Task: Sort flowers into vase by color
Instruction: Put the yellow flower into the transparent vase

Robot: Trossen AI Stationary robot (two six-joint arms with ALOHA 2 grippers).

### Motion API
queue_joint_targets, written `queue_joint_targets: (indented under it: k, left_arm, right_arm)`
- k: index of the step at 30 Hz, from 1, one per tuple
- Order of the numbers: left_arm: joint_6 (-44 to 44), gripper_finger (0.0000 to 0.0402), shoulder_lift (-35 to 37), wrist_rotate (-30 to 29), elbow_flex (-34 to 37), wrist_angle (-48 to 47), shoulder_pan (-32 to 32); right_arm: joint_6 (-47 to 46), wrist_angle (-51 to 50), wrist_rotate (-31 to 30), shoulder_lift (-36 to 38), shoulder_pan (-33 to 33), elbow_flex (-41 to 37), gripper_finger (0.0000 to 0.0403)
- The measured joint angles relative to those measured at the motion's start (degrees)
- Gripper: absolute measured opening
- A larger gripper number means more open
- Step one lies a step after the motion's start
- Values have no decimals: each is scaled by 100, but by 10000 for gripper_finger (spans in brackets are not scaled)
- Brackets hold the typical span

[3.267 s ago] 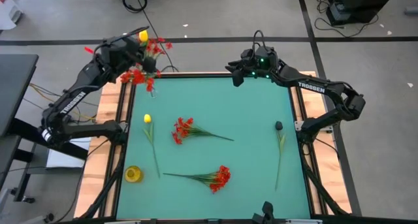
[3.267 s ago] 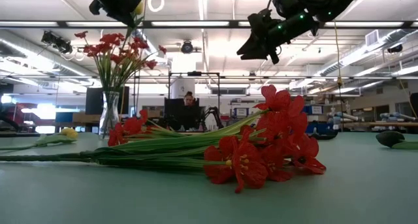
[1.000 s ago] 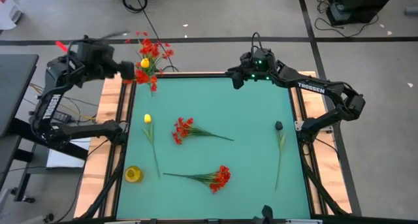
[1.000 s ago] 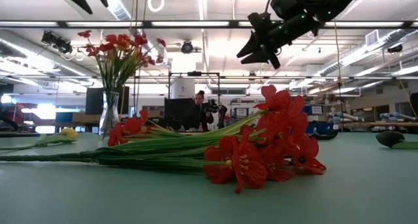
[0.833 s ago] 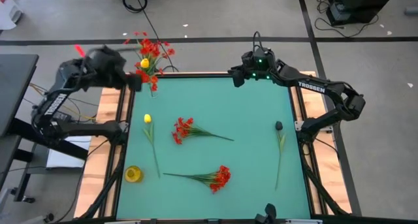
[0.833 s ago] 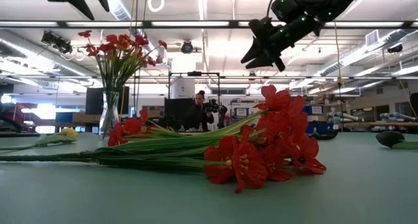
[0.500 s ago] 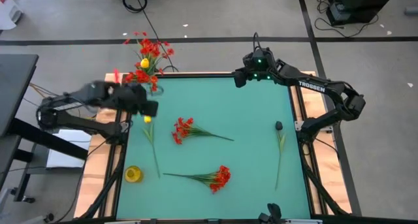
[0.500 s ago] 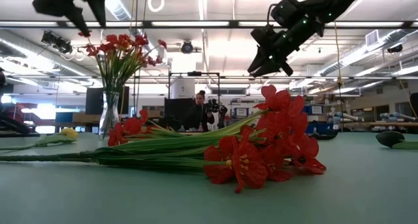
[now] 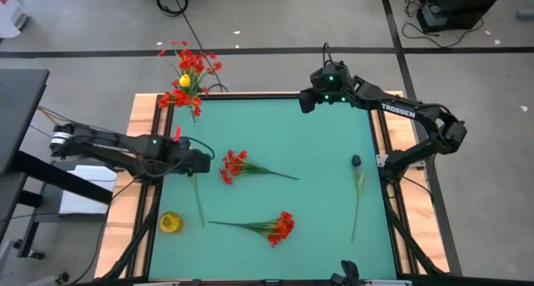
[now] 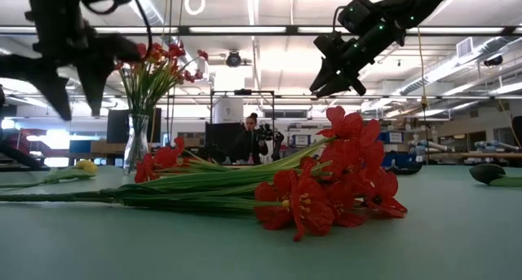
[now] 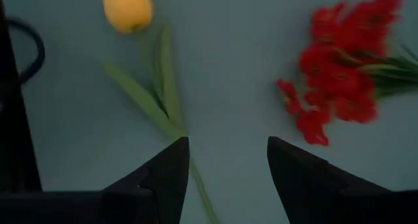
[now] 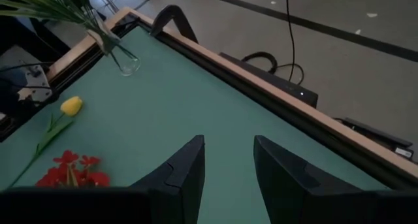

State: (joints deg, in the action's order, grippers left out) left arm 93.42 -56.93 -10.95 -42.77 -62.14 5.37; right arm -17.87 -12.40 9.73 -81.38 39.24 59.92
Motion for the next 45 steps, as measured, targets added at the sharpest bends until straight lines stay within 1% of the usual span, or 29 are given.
queue_joint_targets:
  k: [6,12,17,20,22,27,30,32,35,37,39,42,45]
  left_arm:
    - [480,220,0,146,668,217,20]
    - [642,232,-1,165,1453,1191,29]
    - [1366,225,-2,167,1944,1596,26]
    - [1527,202,4,167,2031,1632,26]
    - [1529,177,4,167,2047,1613,26]
    - [1555,94,2,176,2057,1568,26]
    - [1538,38,5,163,2061,1729,24]
    - [1440,14,20,163,1977,2051,21]
    - [1151,11,40,159,1718,2307,21]
    - [794,11,31,182,1511,2469,36]
    - [442,11,41,333,1274,2460,35]
    - [-370,11,97,476,937,2466,37]
    - [-1425,11,164,506,583,2943,37]
  right_arm:
    - [0,-103,38,0,0,0,140]
    - [-124,-366,40,0,-9,-1,140]
    - [-49,-473,63,0,-22,-2,139]
    - [115,-461,191,1,-22,-2,131]
    - [140,-455,232,0,-22,-2,122]
    - [150,-425,235,0,-22,-2,89]
    - [152,-365,235,0,-22,-2,69]
    - [153,-331,235,0,-22,-2,56]
    - [153,-328,235,0,-22,-2,41]
    - [174,-284,235,0,-22,-2,32]
    - [285,-233,236,0,-22,-2,25]
    - [337,-220,237,0,-4,-2,17]
    - [332,-215,237,0,0,-2,13]
